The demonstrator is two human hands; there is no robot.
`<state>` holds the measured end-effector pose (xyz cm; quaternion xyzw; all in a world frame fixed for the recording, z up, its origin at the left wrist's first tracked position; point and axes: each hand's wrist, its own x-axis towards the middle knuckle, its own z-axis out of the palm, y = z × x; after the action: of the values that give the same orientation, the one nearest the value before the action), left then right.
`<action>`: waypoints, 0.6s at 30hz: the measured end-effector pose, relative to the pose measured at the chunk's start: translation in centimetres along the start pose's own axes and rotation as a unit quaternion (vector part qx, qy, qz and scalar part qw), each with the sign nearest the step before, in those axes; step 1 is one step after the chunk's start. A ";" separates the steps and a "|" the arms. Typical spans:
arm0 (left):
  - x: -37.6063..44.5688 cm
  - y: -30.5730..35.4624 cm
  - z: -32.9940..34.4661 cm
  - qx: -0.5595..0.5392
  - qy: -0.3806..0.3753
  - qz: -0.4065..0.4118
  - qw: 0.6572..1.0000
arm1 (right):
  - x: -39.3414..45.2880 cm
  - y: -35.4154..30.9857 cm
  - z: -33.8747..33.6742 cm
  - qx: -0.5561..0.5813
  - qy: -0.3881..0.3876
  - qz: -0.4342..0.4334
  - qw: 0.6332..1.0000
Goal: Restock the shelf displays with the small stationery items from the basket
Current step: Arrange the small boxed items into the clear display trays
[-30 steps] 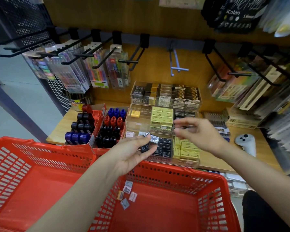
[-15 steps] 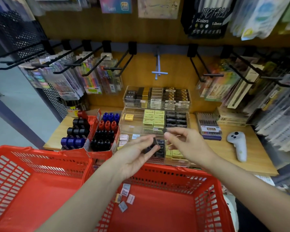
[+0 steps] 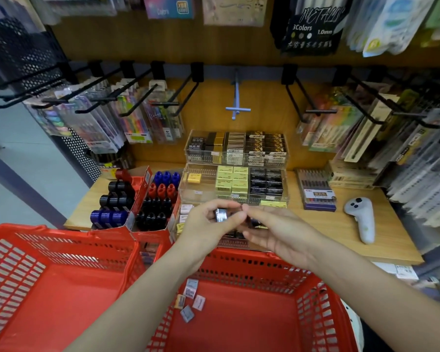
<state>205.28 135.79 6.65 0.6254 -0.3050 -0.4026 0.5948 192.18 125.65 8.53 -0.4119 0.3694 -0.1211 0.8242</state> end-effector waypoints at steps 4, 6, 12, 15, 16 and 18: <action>0.1 0.1 -0.1 -0.210 0.011 -0.124 0.970 | 0.1 0.7 0.1 -0.084 0.006 -0.054 0.995; 0.0 0.3 -0.1 -0.247 0.006 -0.155 0.956 | 0.1 1.1 0.4 -0.191 0.056 -0.101 0.975; -0.1 0.9 -0.6 -0.247 -0.007 -0.198 0.949 | 0.4 1.6 0.6 -0.232 0.076 -0.146 0.959; 0.3 1.0 -1.6 -0.219 -0.008 -0.196 0.956 | 0.6 1.1 -0.1 -0.146 0.080 -0.074 0.983; 0.4 0.9 -1.9 -0.204 -0.009 -0.191 0.960 | 0.6 0.9 -0.5 -0.129 0.085 -0.056 0.986; 0.4 0.6 -2.4 -0.144 -0.008 -0.166 0.976 | 0.5 0.6 -1.1 -0.102 0.086 -0.036 0.990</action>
<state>207.61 136.54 7.09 0.5723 -0.1403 -0.5402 0.6008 191.65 125.12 7.36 -0.4952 0.4345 -0.1472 0.7378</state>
